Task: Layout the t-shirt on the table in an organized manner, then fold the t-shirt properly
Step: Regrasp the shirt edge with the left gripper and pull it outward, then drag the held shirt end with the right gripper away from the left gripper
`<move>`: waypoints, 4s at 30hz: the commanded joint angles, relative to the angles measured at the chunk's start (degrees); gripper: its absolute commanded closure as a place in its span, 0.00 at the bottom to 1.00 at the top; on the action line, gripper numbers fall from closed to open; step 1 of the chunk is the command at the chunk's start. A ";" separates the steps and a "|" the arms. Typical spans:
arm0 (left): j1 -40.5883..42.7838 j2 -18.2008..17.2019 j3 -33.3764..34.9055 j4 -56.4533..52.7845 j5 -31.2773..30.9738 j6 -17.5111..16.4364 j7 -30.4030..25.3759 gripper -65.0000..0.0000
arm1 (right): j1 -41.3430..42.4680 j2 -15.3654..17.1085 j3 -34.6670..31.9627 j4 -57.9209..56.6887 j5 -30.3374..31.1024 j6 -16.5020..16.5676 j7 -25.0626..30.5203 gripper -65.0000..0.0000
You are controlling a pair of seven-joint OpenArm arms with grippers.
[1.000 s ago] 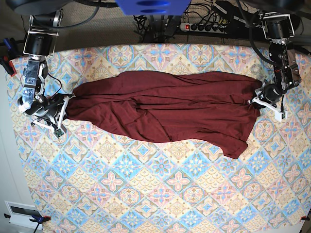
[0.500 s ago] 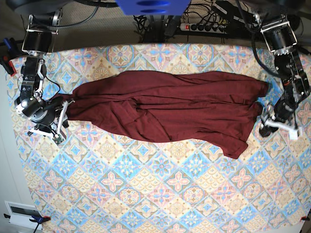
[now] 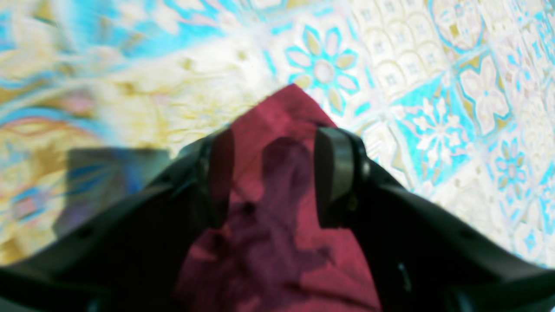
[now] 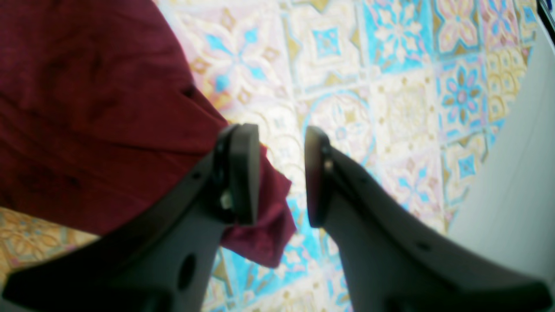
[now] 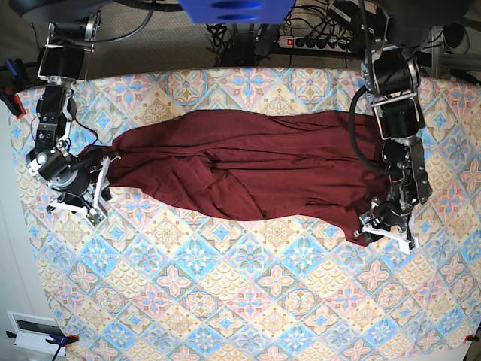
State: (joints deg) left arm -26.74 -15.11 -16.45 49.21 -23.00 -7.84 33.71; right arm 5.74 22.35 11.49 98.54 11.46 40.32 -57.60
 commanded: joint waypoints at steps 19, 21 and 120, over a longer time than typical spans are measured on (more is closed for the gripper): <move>-7.24 2.23 0.14 -8.55 4.24 -0.65 -2.99 0.98 | 1.52 0.99 0.34 0.32 0.36 -0.32 0.86 0.74; -5.04 2.23 -0.12 -2.05 4.15 -0.74 -0.18 1.00 | 1.52 0.99 0.34 0.23 0.36 -0.32 0.86 0.74; 11.84 -5.50 -15.68 38.31 -30.23 -7.33 18.37 1.00 | 2.22 0.73 19.85 -8.65 8.27 -0.32 -0.11 1.00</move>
State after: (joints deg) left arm -13.65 -19.62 -32.03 86.50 -52.60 -14.83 53.12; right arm 6.44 21.80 30.81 88.49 18.61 40.16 -59.57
